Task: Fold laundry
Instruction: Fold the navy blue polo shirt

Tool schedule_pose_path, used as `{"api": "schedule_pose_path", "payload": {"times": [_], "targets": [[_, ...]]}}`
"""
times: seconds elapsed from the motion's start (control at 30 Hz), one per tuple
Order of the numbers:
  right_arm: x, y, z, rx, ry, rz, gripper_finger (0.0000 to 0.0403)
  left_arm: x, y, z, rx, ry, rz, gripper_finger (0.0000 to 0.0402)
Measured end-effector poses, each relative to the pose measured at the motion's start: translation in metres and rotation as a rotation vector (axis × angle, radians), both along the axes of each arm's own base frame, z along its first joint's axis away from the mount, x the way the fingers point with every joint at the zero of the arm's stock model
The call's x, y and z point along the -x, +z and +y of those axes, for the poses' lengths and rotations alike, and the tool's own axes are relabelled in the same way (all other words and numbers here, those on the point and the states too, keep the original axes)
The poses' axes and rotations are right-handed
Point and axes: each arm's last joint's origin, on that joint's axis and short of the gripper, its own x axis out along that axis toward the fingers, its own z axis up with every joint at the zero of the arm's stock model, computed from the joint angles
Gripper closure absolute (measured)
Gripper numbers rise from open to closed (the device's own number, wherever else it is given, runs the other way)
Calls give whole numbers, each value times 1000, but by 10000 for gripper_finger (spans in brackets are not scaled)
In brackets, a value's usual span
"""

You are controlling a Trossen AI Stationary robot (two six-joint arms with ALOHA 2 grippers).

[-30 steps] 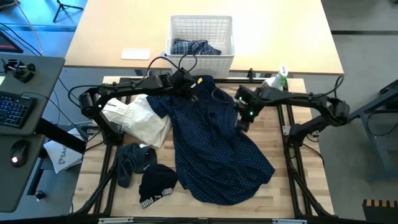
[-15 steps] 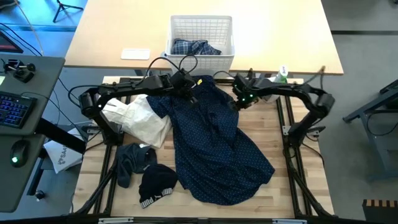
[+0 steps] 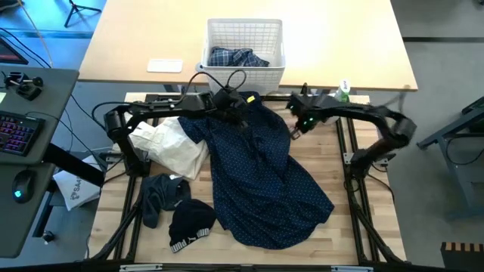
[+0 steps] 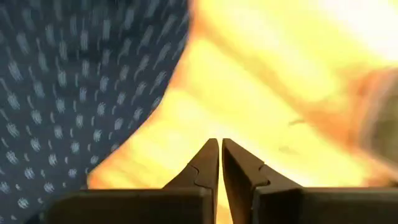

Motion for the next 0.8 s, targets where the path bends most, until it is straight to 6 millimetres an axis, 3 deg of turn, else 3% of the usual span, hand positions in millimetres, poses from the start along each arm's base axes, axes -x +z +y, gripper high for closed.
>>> {"api": "schedule_pose_path", "payload": {"times": [0.13, 0.23, 0.4, 0.57, 0.67, 0.8], "targets": [[10, 32, 1, 31, -18, -205, 397, -3, -10, -2, 32, -20, 33, 332], [9, 35, 5, -36, -2, -294, 372, -3, -11, -3, 35, -22, 41, 337], [5, -3, 14, -238, -38, -317, 293, -2, -11, -3, 42, -18, 45, 337], [-2, -44, 20, -268, -97, -337, 235, -3, -12, -6, 48, -23, 54, 337], [-7, -57, 21, -241, -121, -420, 253, -4, -11, -11, 47, -37, 53, 337], [-3, -62, 19, -184, -151, -414, 345, -7, -11, -17, 42, -55, 43, 337]]}}
